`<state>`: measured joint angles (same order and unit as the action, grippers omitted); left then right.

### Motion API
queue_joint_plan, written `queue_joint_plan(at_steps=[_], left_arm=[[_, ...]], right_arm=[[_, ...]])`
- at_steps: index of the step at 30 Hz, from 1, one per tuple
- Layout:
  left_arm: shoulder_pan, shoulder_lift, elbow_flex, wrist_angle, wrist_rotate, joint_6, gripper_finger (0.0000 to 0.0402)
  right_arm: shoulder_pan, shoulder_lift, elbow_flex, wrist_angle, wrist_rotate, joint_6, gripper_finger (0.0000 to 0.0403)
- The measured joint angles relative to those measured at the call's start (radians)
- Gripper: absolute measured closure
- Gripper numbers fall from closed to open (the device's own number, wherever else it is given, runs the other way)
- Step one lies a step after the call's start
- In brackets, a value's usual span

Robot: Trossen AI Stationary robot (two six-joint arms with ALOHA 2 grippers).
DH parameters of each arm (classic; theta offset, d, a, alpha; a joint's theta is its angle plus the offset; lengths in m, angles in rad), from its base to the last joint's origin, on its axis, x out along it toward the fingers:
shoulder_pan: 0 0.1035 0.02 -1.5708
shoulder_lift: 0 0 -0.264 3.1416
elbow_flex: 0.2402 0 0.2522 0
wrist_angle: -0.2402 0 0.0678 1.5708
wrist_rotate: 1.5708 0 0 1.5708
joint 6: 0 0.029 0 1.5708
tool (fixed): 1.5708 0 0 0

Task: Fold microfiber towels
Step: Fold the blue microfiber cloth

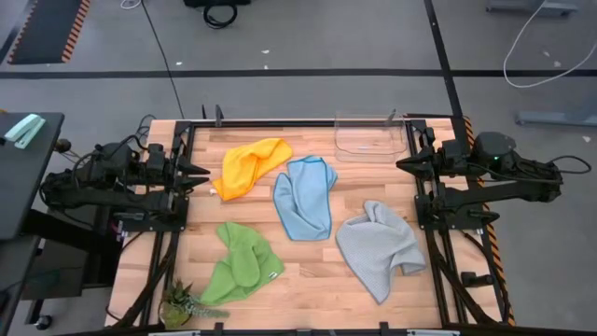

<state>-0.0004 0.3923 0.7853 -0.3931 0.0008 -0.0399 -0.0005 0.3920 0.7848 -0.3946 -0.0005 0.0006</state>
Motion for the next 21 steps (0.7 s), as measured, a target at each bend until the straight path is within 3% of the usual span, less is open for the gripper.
queue_joint_plan(at_steps=[13, 21], left_arm=[[0.0, 0.0, 0.0, 0.0, 0.0, 0.209, 0.0313], [0.0, 0.0, 0.0, 0.0, 0.0, 0.217, 0.0321]], right_arm=[[0.0, 0.0, 0.0, 0.0, 0.0, 0.0, 0.0369], [0.0, 0.0, 0.0, 0.0, 0.0, 0.0, 0.0369]])
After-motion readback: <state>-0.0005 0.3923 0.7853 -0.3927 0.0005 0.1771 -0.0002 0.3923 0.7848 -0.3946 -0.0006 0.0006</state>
